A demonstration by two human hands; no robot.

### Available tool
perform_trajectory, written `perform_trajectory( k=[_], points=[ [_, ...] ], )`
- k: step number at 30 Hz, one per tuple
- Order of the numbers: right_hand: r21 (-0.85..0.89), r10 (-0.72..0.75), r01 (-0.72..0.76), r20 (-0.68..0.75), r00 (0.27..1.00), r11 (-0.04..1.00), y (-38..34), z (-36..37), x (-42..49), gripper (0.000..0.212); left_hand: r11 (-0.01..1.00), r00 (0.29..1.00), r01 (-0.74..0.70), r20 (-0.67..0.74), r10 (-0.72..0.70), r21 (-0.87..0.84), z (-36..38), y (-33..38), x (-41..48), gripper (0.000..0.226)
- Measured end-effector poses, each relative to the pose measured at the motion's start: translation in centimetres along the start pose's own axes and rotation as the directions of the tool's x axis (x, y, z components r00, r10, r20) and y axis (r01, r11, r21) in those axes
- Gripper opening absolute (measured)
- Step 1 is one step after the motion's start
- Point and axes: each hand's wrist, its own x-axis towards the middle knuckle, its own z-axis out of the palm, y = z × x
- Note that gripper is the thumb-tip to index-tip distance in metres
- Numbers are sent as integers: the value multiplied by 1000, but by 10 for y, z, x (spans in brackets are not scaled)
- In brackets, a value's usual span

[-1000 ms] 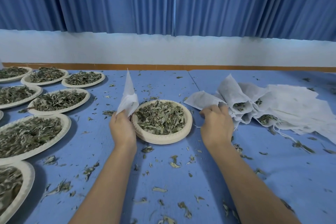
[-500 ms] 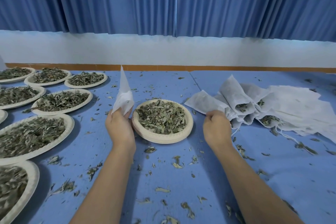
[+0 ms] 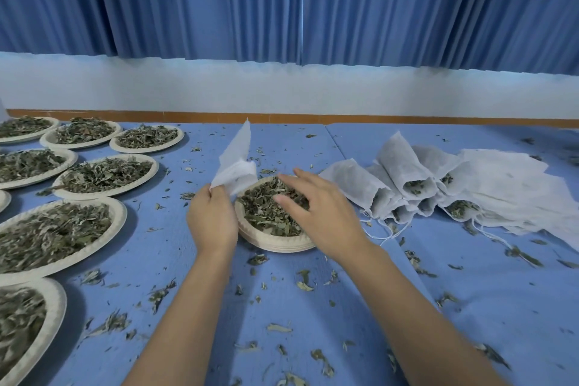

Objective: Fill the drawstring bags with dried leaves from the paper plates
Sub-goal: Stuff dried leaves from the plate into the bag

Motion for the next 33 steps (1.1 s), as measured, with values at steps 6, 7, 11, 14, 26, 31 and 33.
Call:
perform_trajectory(
  k=[6,7,11,14,26,31,33],
  points=[
    [-299,-53,75,83,995,951,-13,11,10,41,898,967,-229,-13,253,375,-8,7,6,33],
    [-306,-55,81,93,994,949,-13,11,10,37,923,975,-208,-4,221,322,-7,8,5,38],
    [-282,-2,23,77,997,959,-11,12,11,22,994,993,-106,55,103,40,1,14,3,34],
    [-179,17,-15,10,1000,984,-10,10,11,22,983,995,56,91,-41,-173,5,20,3,23],
    [424,301,-221,-133,944,878,7,-2,16,13,890,930,-351,-2,367,293,8,11,-7,37],
    [333,232,-187,-100,968,924,1,-1,14,14,813,879,-442,2,477,379,5,13,-6,29],
    [172,153,-141,-61,986,975,-1,-2,13,20,797,859,-481,16,511,364,4,14,-6,35]
  ],
)
